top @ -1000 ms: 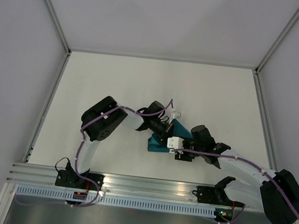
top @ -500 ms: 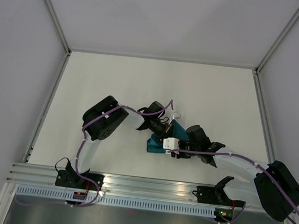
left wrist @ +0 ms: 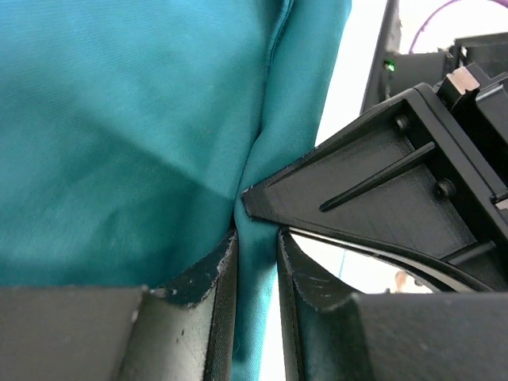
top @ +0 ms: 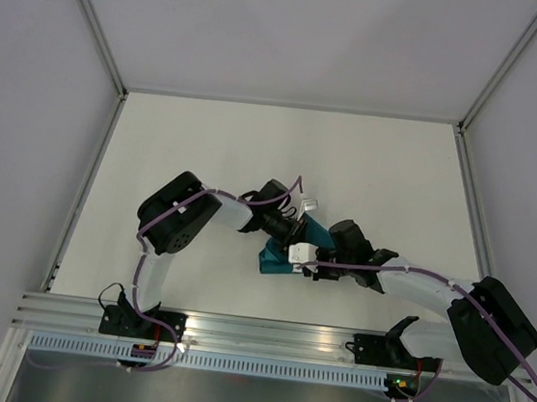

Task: Fold the napkin, place the utensils inside, and roll it up
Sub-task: Roll the napkin with the utensil

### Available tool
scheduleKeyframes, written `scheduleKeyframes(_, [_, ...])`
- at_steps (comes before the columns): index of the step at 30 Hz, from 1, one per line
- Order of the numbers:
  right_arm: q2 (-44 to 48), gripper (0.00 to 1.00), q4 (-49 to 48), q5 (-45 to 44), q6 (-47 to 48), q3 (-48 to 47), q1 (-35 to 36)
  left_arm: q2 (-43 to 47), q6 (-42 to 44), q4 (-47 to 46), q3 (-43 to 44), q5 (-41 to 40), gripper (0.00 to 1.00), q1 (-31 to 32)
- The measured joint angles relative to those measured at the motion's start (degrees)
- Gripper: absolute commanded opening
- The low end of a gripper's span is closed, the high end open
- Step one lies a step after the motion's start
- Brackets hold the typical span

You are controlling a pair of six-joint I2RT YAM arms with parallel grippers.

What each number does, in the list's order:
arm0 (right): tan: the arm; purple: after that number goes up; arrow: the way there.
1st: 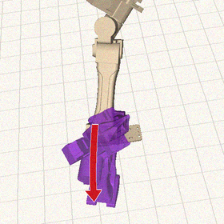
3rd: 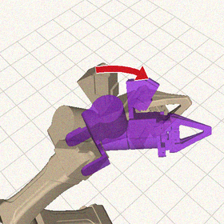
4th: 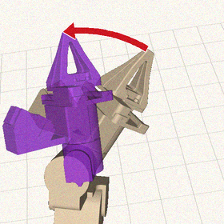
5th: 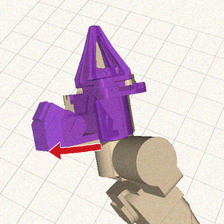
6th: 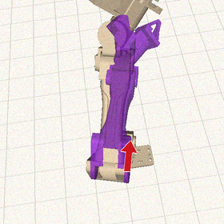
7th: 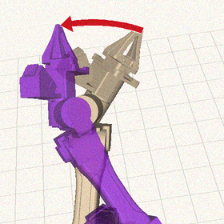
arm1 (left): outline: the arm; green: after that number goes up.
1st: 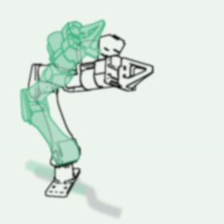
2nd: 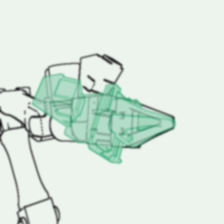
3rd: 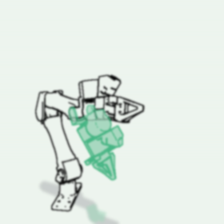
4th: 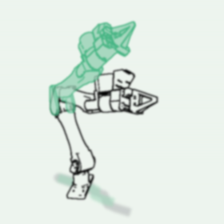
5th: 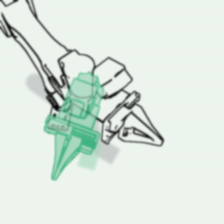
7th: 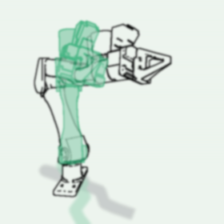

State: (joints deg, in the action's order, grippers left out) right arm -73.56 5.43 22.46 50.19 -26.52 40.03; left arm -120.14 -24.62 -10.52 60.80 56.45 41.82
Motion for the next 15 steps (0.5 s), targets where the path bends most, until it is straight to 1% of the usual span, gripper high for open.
scheduleKeyframes(10, [-3.4,0.1,4.4,1.9,-0.1,-4.0,-0.9,11.2,0.0,1.5,-3.7,-12.6,0.3,-4.2])
scheduleKeyframes(13, [-5.0,0.1,6.5,3.2,0.0,-5.7,-1.7,16.2,0.0,0.7,-6.6,-18.9,0.3,-4.5])
scheduleKeyframes(15, [-6.5,0.1,8.3,4.4,0.1,-7.3,-2.5,20.3,-0.1,-1.5,-10.4,-23.1,0.31,-4.5])
